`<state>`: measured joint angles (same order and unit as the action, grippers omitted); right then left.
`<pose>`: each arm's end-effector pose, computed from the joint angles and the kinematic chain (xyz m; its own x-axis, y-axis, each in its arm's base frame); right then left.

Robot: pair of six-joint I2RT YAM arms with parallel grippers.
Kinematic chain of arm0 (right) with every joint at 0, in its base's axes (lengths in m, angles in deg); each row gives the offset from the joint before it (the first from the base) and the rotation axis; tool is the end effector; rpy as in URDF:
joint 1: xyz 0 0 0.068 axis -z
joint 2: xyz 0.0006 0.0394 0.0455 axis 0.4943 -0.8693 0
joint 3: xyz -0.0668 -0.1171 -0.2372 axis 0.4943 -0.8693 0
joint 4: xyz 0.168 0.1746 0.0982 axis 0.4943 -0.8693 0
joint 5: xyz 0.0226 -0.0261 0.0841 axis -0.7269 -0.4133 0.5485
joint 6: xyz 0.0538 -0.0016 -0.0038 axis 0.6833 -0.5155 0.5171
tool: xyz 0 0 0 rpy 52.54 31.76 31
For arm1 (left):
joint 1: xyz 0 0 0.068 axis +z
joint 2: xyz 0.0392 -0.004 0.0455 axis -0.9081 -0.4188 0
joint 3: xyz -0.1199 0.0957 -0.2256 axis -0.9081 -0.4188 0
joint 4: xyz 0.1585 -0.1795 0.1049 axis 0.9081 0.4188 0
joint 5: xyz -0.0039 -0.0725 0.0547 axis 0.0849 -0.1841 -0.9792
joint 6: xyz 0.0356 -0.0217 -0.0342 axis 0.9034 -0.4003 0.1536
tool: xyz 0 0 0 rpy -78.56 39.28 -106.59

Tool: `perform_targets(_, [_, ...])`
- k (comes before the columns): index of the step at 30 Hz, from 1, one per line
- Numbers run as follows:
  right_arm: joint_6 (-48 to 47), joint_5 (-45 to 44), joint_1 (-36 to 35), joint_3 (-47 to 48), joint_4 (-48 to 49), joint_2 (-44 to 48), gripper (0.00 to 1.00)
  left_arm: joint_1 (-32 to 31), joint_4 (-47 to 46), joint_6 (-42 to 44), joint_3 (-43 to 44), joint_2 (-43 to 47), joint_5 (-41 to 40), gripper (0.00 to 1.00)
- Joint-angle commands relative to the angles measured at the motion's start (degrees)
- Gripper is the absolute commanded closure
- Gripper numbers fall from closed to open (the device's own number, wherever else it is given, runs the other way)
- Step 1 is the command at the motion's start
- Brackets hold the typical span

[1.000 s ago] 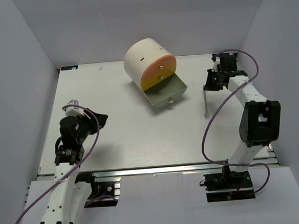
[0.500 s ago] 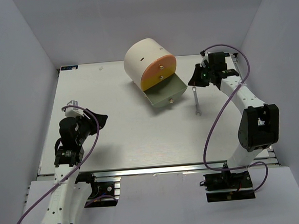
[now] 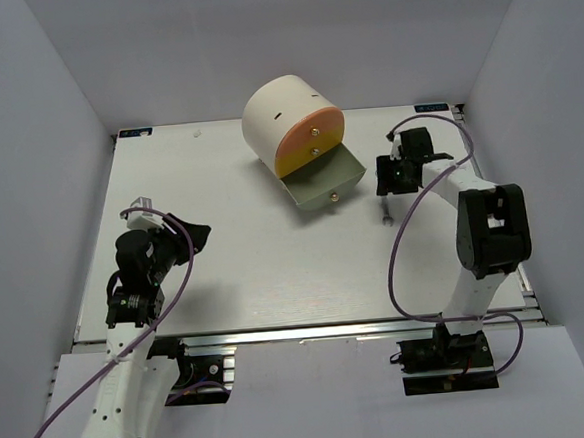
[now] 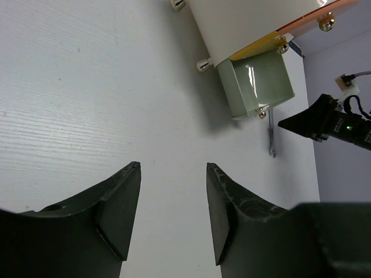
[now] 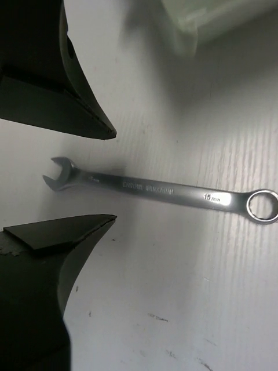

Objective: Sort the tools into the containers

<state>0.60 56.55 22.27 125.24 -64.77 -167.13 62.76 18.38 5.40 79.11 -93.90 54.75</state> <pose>0.3856 0.0528 0.2047 -0.7660 -0.0550 -0.6405 -0.1472 0.9849 0.0914 0.1533 -0.0153 0.2688 -0.4527 -0.5657 -0.6893 -0.0075 0.7754 -0.6314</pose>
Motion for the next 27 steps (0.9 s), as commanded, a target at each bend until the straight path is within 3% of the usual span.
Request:
perform_targets(1, [-2.24,-6.93,-1.08,1.96,2.95,-3.31,0.40,-0.16,-1.15,-0.47,-0.88,-0.24,0.50,0.41])
perform_targets(11, [-3.65,-14.33,-3.54,4.17,5.32,-9.13,0.52,-0.24,0.08,-0.12,-0.88,-0.24,-0.20,0.41])
perform_targets(17, [-3.30,-15.05,-3.19,0.31,5.15,-9.65,0.73,-0.16,0.70,0.32,-0.88,0.29,-0.73,0.41])
perform_targets(23, [-2.94,-11.53,-2.14,-1.29,2.61,-10.71,0.82,-0.16,1.66,0.50,-0.97,1.25,-0.82,0.41])
perform_targets(27, [-2.94,-9.15,-1.44,-1.37,1.72,-11.41,0.95,-0.24,2.28,0.67,-0.62,1.43,-1.08,0.41])
